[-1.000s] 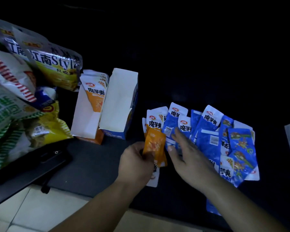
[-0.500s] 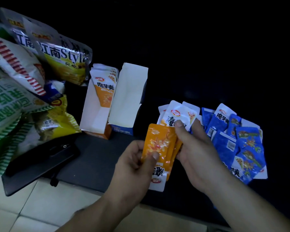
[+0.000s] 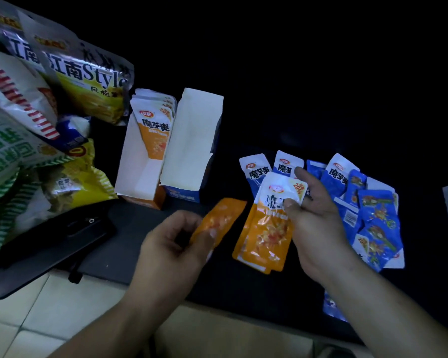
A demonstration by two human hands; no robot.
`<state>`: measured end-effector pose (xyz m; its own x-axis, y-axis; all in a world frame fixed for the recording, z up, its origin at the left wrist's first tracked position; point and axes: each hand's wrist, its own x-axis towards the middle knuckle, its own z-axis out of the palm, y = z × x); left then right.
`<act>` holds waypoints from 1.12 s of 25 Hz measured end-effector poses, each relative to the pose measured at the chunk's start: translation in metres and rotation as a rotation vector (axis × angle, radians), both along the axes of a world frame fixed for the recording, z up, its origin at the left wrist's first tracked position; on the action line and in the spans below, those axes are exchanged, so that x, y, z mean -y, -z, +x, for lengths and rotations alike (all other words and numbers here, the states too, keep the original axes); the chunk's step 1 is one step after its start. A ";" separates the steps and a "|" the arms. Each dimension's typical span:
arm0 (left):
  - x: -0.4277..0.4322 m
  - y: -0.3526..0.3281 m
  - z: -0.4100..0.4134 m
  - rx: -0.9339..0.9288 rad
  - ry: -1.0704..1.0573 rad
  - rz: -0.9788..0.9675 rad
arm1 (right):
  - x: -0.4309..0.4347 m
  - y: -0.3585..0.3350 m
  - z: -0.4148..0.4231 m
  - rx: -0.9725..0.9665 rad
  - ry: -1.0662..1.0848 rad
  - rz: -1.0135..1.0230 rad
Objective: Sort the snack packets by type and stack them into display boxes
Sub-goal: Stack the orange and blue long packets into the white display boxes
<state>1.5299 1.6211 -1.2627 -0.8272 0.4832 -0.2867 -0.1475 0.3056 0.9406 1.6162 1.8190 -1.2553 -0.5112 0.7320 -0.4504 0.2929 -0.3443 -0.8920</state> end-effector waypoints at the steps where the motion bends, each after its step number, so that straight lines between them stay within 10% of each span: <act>1: 0.004 -0.001 -0.003 0.004 0.013 -0.041 | -0.002 0.002 0.005 0.024 -0.022 -0.003; 15: -0.002 -0.010 -0.016 0.254 0.143 -0.059 | 0.007 -0.010 0.016 0.144 -0.389 0.358; 23: -0.018 -0.012 0.016 0.520 0.002 0.193 | 0.029 -0.012 0.042 0.182 -0.379 0.057; 28: -0.011 0.002 0.007 0.141 0.032 -0.074 | -0.013 -0.015 0.045 0.239 -0.575 0.207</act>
<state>1.5366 1.6324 -1.2645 -0.7606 0.4823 -0.4346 -0.2653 0.3801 0.8861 1.6607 1.8319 -1.2404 -0.7501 0.4554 -0.4796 0.5777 0.0982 -0.8103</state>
